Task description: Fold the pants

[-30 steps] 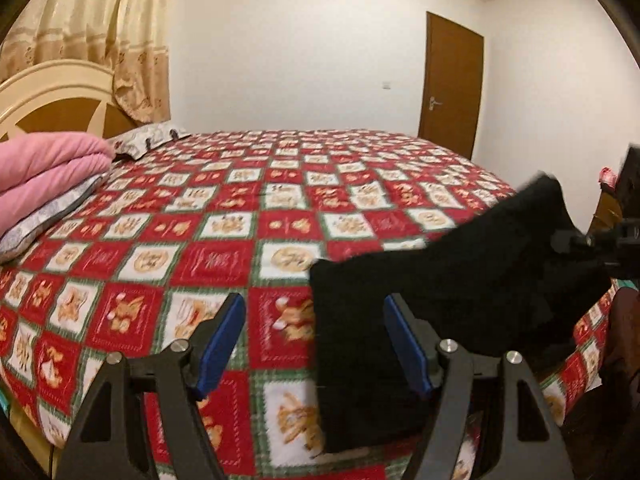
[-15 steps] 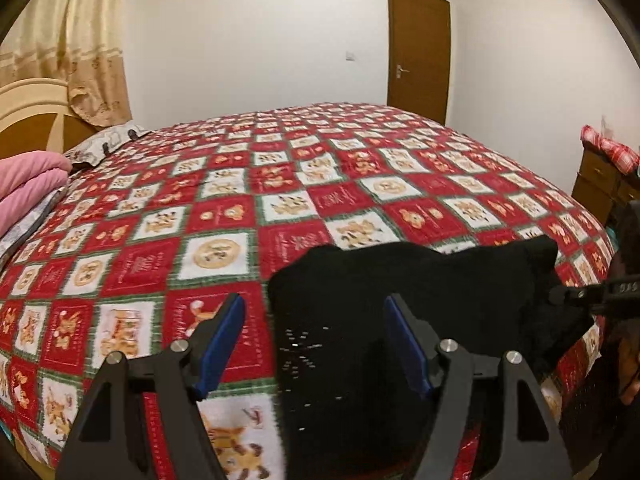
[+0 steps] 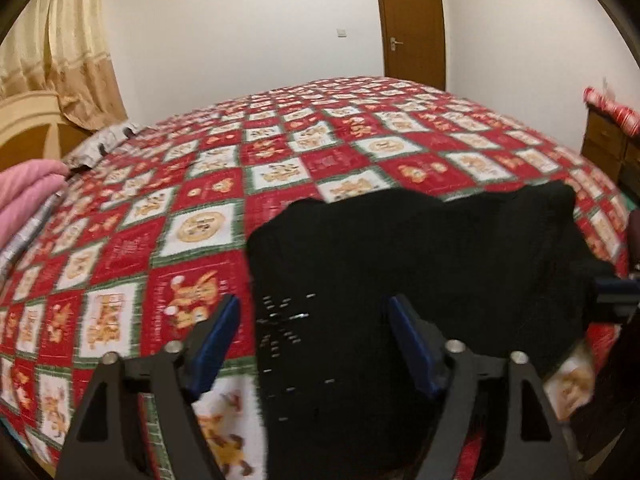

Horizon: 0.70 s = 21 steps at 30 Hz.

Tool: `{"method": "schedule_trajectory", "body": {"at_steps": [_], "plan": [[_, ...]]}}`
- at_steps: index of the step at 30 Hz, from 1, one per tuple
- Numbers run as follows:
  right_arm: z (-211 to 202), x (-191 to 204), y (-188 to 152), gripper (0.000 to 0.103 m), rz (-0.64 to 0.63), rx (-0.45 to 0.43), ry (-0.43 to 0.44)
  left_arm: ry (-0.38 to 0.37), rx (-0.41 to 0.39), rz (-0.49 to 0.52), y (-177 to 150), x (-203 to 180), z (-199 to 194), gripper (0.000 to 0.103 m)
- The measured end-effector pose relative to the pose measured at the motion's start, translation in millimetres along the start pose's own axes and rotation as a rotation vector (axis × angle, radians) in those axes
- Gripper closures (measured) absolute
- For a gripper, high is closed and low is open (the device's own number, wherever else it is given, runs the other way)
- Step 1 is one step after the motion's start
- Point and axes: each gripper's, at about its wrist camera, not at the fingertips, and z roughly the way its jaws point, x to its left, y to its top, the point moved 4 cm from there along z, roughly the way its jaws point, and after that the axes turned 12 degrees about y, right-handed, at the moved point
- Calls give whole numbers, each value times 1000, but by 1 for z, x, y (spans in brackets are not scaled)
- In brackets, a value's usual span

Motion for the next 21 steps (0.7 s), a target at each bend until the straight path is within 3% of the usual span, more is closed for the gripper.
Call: {"method": "schedule_trajectory", "body": {"at_steps": [2,6,9,12,16,20,21], "plan": [[-5,-21,-9,82,109,-2,64,38,26,4,-6,4,7,16],[-17,-22,-9,80,104,19,14,13,81,-58,-13,19,15,11],[-42,-5,14,80,28,-90,17,41,77,-67,-8,29,10,11],[-57,3,46,79,-10,-215,18,76,-3,-96,8,38,-8,11],[-34,-3,87,79,-40,-242,-15,25,-39,-102,19,25,-17,11],[22,-35,88,79,-33,-95,-122,5,-41,-14,12,-12,-8,11],[21,-38,89,79,-49,-148,-92,15,-27,10,7,-18,-2,11]]}}
